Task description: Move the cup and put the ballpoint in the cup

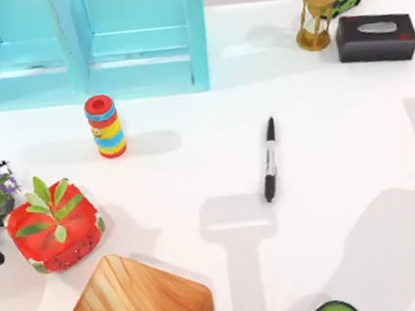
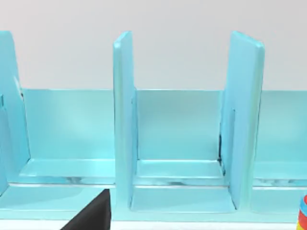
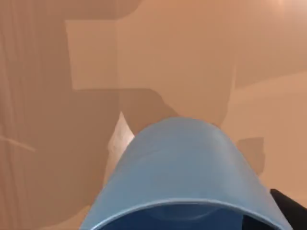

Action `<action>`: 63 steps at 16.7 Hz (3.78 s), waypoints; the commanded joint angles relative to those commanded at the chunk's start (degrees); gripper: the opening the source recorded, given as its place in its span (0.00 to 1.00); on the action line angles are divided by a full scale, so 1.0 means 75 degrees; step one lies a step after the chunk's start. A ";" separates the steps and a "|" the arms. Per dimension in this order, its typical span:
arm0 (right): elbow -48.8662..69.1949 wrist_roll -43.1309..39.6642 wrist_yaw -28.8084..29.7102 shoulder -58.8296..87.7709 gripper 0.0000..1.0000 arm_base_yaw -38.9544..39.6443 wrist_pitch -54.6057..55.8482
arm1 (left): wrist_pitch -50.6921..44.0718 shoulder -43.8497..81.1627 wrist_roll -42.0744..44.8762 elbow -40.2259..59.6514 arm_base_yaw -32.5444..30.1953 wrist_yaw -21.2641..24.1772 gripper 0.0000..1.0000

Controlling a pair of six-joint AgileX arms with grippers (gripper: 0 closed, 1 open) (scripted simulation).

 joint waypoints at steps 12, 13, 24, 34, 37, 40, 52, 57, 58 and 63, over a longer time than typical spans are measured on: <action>0.1821 0.2669 0.0006 -0.1483 0.00 0.2696 -0.3551 | 0.0000 0.0000 0.0000 0.0000 0.0000 0.0000 1.00; 0.1821 0.2669 0.0006 -0.1483 0.00 0.2696 -0.3551 | 0.0000 0.0000 0.0000 0.0000 0.0000 0.0000 1.00; 0.1930 0.4992 -0.0155 0.0273 0.00 0.4986 -0.1570 | 0.0000 0.0000 0.0000 0.0000 0.0000 0.0000 1.00; 0.1715 0.5616 -0.0213 0.0769 0.00 0.5626 -0.0727 | 0.0000 0.0000 0.0000 0.0000 0.0000 0.0000 1.00; 0.1308 0.5702 -0.0187 0.0983 0.00 0.5700 -0.0077 | 0.0000 0.0000 0.0000 0.0000 0.0000 0.0000 1.00; 0.1136 0.5737 -0.0190 0.1072 0.00 0.5740 0.0170 | 0.0000 0.0000 0.0000 0.0000 0.0000 0.0000 1.00; 0.1136 0.5737 -0.0190 0.1072 0.75 0.5740 0.0170 | 0.0000 0.0000 0.0000 0.0000 0.0000 0.0000 1.00; 0.1136 0.5737 -0.0190 0.1072 1.00 0.5740 0.0170 | 0.0000 0.0000 0.0000 0.0000 0.0000 0.0000 1.00; 0.1136 0.5737 -0.0190 0.1072 1.00 0.5740 0.0170 | 0.0000 0.0000 0.0000 0.0000 0.0000 0.0000 1.00; 0.1136 0.5737 -0.0190 0.1072 1.00 0.5740 0.0170 | 0.0000 0.0000 0.0000 0.0000 0.0000 0.0000 1.00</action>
